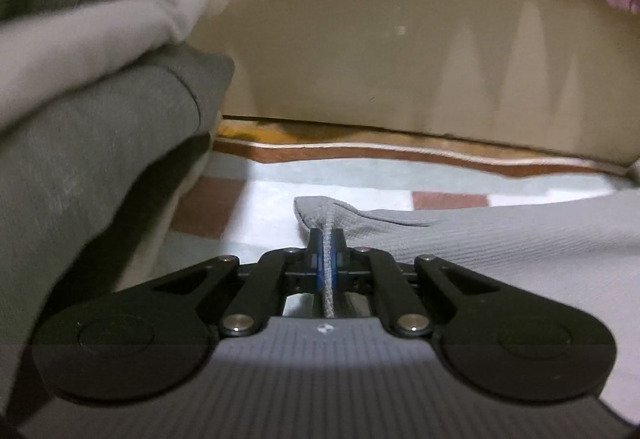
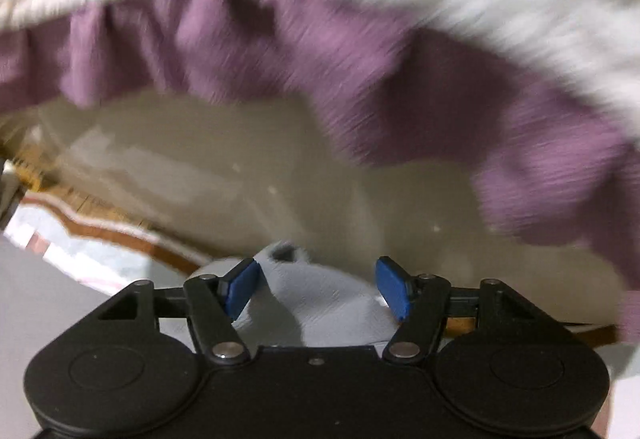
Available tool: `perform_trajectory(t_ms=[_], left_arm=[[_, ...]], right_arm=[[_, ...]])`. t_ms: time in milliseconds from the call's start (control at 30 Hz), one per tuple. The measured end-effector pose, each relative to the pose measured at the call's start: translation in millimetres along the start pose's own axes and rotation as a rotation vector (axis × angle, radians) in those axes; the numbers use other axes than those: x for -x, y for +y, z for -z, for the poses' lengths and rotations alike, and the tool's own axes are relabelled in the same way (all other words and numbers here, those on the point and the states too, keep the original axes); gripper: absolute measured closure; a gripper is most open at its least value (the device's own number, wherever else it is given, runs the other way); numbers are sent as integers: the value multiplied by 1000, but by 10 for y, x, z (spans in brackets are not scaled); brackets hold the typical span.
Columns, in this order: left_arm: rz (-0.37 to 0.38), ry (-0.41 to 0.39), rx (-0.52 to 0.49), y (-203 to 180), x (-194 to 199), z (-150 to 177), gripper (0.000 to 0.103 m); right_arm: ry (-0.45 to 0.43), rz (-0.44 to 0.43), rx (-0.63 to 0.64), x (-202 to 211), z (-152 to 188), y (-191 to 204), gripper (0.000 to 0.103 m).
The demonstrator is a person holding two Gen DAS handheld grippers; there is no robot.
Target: Fold clothes
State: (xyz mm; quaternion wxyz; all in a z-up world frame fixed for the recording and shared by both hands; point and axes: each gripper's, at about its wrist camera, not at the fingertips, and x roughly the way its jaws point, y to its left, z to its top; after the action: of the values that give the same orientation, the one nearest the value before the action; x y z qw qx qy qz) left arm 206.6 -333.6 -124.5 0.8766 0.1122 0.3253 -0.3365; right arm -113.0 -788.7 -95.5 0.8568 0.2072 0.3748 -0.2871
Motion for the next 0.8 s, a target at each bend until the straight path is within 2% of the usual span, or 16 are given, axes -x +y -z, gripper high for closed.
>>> perform_trajectory(t_ms=[67, 100, 167, 233, 300, 333, 367, 467, 533, 567, 667, 700, 767, 800], left_arm=[[73, 39, 49, 74, -82, 1, 100], [107, 61, 78, 112, -121, 10, 99], [111, 72, 109, 140, -152, 31, 100], [104, 60, 98, 122, -112, 19, 100], [72, 52, 65, 69, -24, -30, 101], [66, 39, 59, 53, 52, -64, 101], [77, 11, 71, 54, 181, -111, 101], [127, -108, 94, 97, 741, -175, 101], [162, -205, 70, 118, 1323, -103, 101], [175, -236, 72, 116, 1622, -13, 101], [191, -239, 148, 52, 2559, 513, 101], [182, -211, 177, 26, 2800, 705, 100], [119, -58, 245, -39, 3011, 1166, 100], [89, 18, 267, -68, 3023, 1411, 100]], right_arm=[[36, -38, 26, -105, 58, 34, 35], [37, -6, 29, -151, 84, 36, 35], [39, 57, 33, -245, 138, 37, 34], [36, 41, -42, -321, 219, -69, 34], [1, 11, -65, -302, 346, -105, 59], [-29, -14, -74, -226, 394, -95, 88], [-60, -38, -82, -149, 441, -84, 90], [-191, -37, -95, 420, 614, 1, 92], [-279, -43, -109, 930, 786, 66, 92], [-302, -55, -79, 1239, 934, 124, 92], [-328, -75, -21, 2164, 1517, 244, 92], [-316, -73, -10, 2384, 1770, 261, 92], [-257, -64, -45, 2777, 2328, 221, 82], [-228, -82, -112, 2847, 2605, 171, 81]])
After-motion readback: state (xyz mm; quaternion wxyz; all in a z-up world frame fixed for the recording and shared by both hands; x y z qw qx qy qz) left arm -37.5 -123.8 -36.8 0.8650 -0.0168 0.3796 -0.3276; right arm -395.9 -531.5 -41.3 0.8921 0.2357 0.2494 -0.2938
